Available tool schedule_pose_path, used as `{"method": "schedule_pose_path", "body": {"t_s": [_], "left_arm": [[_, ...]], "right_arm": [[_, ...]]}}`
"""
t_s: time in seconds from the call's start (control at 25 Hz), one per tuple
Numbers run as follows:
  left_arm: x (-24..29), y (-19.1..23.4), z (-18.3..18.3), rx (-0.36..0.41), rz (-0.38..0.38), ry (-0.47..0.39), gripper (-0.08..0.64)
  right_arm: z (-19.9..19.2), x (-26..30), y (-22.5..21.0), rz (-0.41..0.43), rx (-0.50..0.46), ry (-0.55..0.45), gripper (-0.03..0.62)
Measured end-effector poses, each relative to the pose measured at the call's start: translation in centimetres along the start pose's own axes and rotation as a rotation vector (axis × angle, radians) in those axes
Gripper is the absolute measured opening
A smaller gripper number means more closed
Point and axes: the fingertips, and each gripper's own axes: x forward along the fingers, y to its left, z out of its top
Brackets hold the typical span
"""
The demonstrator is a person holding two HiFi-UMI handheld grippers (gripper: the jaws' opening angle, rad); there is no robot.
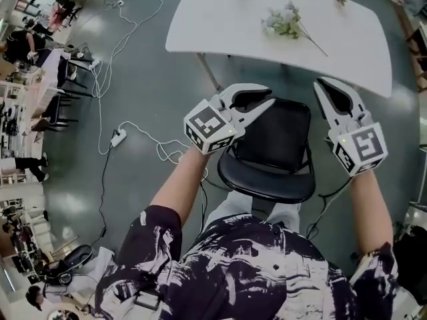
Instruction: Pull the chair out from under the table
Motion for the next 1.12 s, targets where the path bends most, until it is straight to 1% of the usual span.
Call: {"method": "schedule_pose_path", "body": {"t_s": [0.08,0.16,0.24,0.32,0.4,0.48,0.64,0.92,1.12], "left_arm": [[1.2,1.6,1.6,0.013,0.070,-0.035,0.048],[2.0,2.9,2.4,0.026,0.122,-0.044,0.034],[2.6,3.5,2.9,0.039,0.151,-0.048,0.025],[3.1,3.6,3.4,0.028,0.162,-0.067,0.013],[3.3,3.5,3.6,-0.007,0.164,-0.090,0.006],[3.5,3.4,3.3,-0.032,0.168,-0.087,0.006],[4.2,3.7,2.5,-0.026,0.189,-0.064,0.005],[4.8,3.0,2.3,-0.034,0.190,-0.061,0.005],[4.6,3.5,2.0,-0.033,0.207,-0.056,0.005]], "right_arm": [[0.5,0.6,-0.9,-0.074,0.021,-0.021,0.014],[0.0,1.1,-1.2,-0.110,0.070,-0.020,0.003],[-0.8,1.2,-1.4,-0.134,0.119,-0.015,0.002],[-1.7,1.1,-1.7,-0.162,0.138,-0.003,0.002],[-2.3,0.9,-1.9,-0.183,0.138,0.008,0.002],[-2.5,0.8,-1.9,-0.192,0.136,0.014,0.001],[-3.0,0.9,-2.1,-0.200,0.127,0.022,0.000],[-3.5,0.4,-2.0,-0.199,0.126,0.031,0.000],[-3.6,0.9,-1.8,-0.191,0.127,0.030,0.000]]}}
